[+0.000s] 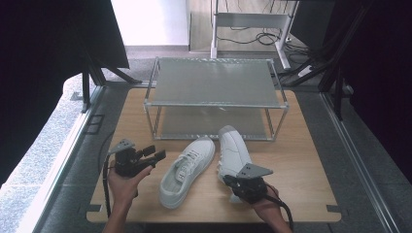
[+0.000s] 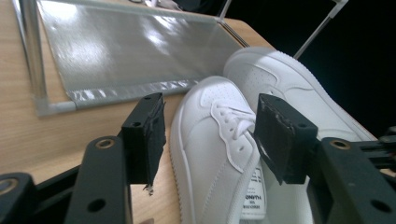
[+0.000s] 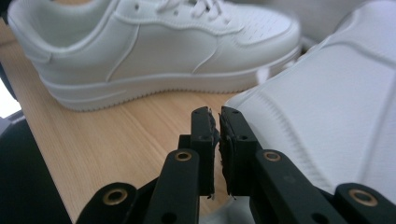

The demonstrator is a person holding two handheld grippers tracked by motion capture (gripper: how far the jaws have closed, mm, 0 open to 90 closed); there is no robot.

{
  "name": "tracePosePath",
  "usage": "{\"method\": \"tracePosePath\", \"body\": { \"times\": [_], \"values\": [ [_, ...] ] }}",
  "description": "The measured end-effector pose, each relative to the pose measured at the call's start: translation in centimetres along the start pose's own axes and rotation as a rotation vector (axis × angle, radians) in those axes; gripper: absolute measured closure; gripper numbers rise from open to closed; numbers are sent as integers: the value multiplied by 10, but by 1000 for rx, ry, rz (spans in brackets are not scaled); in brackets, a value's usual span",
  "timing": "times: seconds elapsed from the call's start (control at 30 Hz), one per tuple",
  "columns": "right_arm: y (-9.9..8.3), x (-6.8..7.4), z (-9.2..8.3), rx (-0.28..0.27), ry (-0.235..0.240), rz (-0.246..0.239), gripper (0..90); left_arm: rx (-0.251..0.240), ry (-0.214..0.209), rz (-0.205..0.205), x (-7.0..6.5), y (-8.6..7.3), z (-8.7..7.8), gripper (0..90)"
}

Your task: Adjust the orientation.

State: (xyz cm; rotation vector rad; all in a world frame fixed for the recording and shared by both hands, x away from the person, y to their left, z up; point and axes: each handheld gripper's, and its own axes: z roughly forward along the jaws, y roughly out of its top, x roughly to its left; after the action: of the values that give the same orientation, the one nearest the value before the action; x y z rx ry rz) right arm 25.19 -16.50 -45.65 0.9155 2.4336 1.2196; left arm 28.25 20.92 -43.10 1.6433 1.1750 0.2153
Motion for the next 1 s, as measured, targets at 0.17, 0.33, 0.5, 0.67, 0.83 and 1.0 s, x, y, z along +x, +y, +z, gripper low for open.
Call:
{"method": "tracePosePath", "body": {
  "times": [0.17, 0.33, 0.5, 0.67, 0.83, 1.0],
  "values": [
    [-4, -3, 1, 10, -23, 6, 881, 15, -9, -4, 1, -1, 2, 437],
    [-7, -8, -5, -12, -43, 32, 900, 33, -19, -16, 2, -3, 5, 433],
    [-10, -14, -14, -39, -47, 51, 900, 10, -15, -30, 2, -3, 2, 434],
    [-11, -17, -16, -47, -47, 53, 900, 5, -13, -48, 6, -3, 0, 435],
    [-12, -29, -28, -80, -77, 89, 900, 13, -14, -65, 8, -4, 2, 436],
    [-20, -52, -43, -120, -138, 147, 900, 29, -15, -70, 6, -5, 5, 438]
  ]
}}
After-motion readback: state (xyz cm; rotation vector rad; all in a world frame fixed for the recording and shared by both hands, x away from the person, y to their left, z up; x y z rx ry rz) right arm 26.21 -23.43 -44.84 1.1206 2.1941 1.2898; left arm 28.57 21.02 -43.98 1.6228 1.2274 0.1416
